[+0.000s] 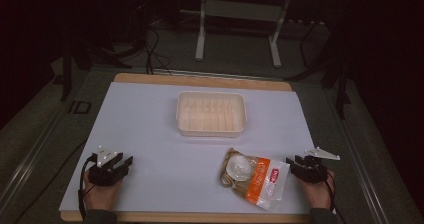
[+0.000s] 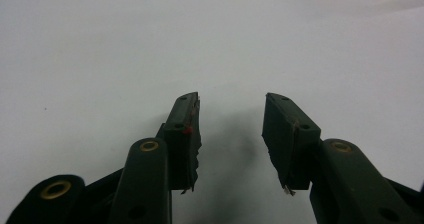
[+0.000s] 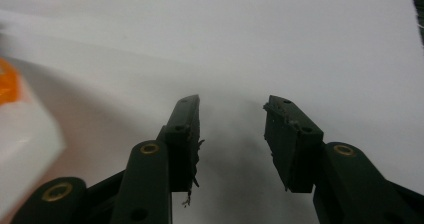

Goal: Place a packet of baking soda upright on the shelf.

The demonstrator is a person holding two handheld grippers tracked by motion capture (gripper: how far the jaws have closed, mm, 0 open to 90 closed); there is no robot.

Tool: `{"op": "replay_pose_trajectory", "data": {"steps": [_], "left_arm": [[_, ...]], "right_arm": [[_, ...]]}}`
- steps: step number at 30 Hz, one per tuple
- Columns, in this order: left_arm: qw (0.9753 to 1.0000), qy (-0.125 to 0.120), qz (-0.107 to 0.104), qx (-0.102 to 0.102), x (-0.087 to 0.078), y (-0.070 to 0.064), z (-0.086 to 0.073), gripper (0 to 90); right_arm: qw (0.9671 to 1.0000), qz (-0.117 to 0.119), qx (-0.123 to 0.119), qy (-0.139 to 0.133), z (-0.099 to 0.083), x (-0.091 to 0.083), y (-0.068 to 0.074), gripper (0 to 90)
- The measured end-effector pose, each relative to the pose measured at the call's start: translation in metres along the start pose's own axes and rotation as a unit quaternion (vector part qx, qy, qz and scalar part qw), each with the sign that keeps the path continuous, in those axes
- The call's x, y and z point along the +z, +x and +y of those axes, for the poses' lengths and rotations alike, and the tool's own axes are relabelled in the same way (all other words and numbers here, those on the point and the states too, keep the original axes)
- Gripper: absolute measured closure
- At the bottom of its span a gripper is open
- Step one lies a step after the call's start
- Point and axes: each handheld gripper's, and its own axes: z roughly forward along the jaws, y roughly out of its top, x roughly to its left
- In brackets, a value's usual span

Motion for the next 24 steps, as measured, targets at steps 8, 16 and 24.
{"op": "replay_pose_trajectory", "data": {"steps": [8,16,24], "left_arm": [[0.9999,-0.007,-0.001,0.009,-0.001,-0.002,-0.001,55.4],[1.0,-0.003,0.003,0.009,-0.001,-0.002,-0.001,54.2],[0.9999,-0.006,0.001,0.014,-0.001,-0.003,-0.001,53.9]], "right_arm": [[0.9999,0.014,0.001,-0.003,0.004,-0.009,-0.001,57.5],[0.9991,0.042,0.005,-0.001,0.003,-0.019,-0.003,57.4],[0.9988,0.048,0.0,-0.006,0.009,-0.035,0.0,55.7]]}}
